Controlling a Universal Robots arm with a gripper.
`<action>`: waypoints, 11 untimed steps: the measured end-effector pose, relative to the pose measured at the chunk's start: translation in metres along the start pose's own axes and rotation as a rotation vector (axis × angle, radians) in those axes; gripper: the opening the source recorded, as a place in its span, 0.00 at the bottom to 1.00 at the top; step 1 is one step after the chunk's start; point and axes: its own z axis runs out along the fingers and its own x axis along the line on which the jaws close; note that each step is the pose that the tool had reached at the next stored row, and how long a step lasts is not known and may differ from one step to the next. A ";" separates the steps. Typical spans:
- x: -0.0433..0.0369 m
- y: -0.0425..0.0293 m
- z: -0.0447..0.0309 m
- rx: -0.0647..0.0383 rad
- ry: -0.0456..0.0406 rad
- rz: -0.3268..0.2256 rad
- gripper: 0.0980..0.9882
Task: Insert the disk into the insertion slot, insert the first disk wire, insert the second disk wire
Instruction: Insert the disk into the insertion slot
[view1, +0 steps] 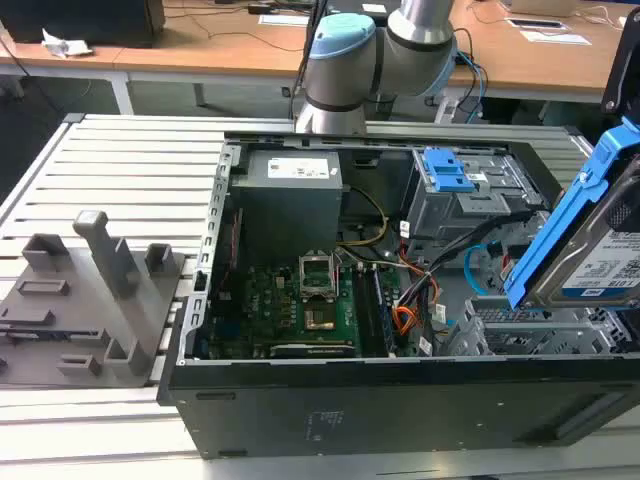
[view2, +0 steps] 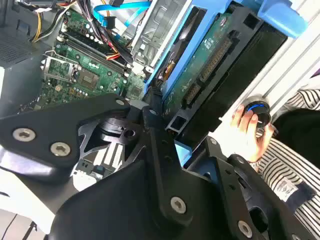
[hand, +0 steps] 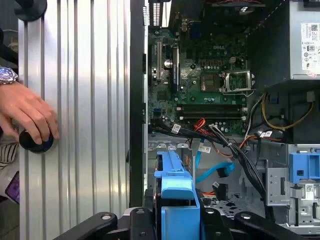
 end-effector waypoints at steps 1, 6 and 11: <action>0.0000 -0.0001 0.0014 0.000 -0.0002 0.000 0.30; 0.0000 -0.0003 0.0081 0.000 -0.0002 0.000 0.30; -0.0001 -0.0005 0.0114 0.000 -0.0001 0.000 0.30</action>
